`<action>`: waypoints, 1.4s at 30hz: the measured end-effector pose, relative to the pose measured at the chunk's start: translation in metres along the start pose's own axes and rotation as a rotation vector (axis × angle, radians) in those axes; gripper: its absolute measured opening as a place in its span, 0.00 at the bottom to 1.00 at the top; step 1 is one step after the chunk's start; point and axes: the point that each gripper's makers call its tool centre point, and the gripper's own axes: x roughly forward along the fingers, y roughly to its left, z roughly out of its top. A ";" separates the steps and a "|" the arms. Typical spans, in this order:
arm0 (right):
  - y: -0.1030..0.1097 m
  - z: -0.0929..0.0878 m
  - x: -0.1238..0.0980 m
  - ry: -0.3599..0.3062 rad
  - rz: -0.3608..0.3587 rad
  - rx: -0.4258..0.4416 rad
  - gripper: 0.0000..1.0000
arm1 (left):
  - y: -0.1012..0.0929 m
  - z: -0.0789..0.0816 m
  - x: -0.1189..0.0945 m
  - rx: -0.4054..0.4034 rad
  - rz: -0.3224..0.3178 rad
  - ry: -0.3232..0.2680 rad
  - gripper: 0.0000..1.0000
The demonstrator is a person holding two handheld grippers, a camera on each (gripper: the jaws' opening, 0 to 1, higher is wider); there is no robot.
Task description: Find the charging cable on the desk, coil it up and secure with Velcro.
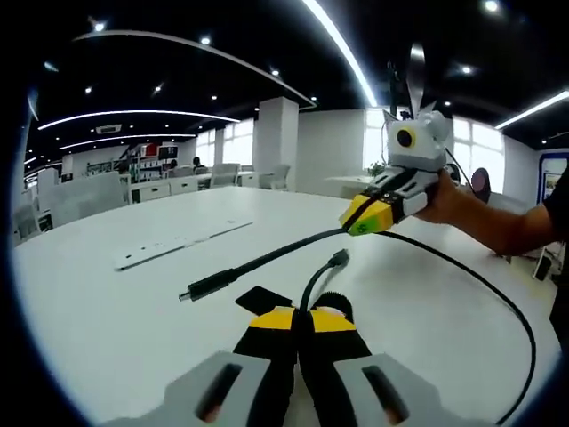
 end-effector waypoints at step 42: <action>0.025 -0.026 0.047 0.076 0.095 -0.031 0.04 | -0.002 -0.020 0.000 0.013 -0.014 0.046 0.05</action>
